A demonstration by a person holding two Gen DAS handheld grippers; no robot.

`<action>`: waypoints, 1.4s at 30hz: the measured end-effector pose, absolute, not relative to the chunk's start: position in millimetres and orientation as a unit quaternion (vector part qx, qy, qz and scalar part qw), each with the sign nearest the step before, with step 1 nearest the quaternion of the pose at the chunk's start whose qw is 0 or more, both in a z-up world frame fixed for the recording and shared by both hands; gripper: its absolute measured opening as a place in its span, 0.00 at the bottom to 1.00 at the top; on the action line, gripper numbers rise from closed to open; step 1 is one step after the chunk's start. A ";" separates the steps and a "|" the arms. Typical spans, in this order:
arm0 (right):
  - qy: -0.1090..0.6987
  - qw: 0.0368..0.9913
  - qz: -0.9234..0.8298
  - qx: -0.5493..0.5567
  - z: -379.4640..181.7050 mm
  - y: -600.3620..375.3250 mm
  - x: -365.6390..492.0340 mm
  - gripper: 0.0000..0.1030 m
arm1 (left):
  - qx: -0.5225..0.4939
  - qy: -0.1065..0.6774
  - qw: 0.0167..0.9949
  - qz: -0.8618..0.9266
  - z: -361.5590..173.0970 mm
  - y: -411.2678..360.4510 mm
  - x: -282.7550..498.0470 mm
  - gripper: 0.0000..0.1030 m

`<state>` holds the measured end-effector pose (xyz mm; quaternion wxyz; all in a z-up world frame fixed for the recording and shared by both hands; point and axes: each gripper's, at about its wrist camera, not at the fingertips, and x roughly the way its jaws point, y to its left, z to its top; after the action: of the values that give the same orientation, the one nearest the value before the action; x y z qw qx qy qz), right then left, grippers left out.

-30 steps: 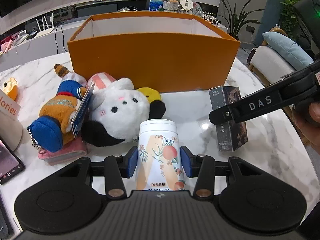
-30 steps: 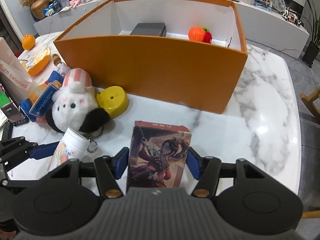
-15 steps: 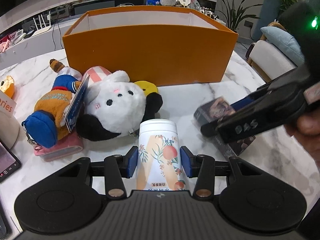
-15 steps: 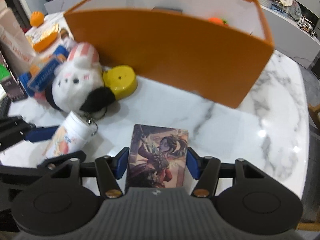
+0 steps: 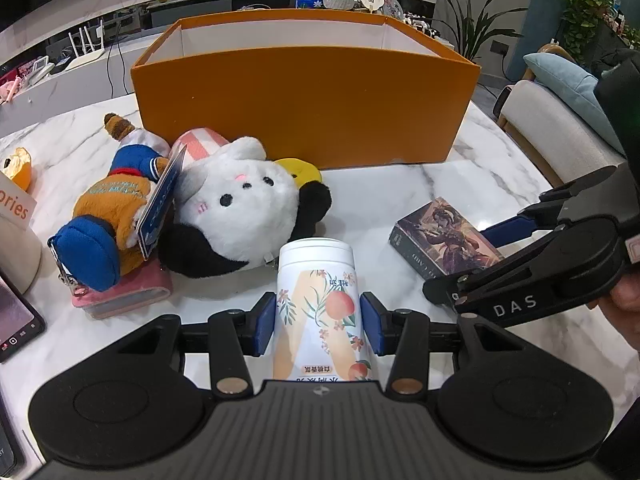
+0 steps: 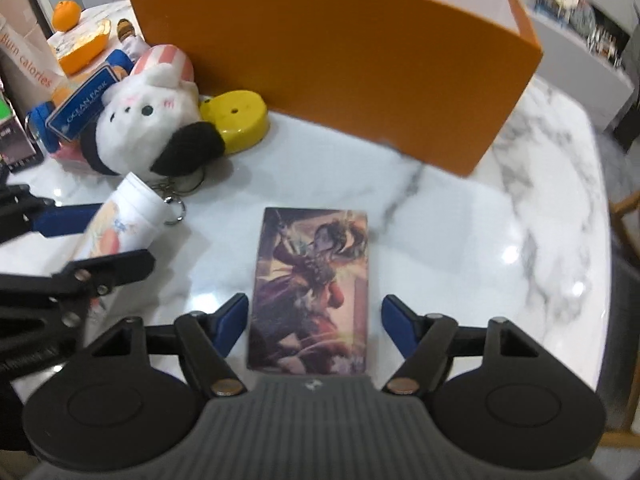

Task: Organize objects
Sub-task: 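Lift the can with left gripper while right gripper lifts the card toward the orange box, then carry the can with left gripper while right gripper carries the card over the orange box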

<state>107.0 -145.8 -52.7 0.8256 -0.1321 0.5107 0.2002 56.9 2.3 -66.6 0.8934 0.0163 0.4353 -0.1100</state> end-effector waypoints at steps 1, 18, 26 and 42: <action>0.509 0.827 0.201 -0.129 -51.6 -147.3 107.2 0.60 | 0.017 0.434 0.894 -0.110 -66.4 1.7 56.9 0.51; 0.451 0.868 0.205 -0.030 28.2 -171.3 120.9 0.58 | 0.043 0.389 0.912 -0.123 -28.8 -17.4 57.5 0.51; 0.409 0.894 0.183 0.015 69.8 -200.0 137.2 0.58 | 0.064 0.362 0.919 -0.145 14.7 -31.8 75.8 0.51; 0.359 0.921 0.134 0.068 88.0 -220.1 186.3 0.58 | 0.016 0.290 0.950 -0.113 79.7 -4.8 174.6 0.51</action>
<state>186.3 -220.1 88.0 0.9210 0.0679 0.3595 0.1340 174.6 -4.8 79.7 0.9502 0.0161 0.2900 -0.1133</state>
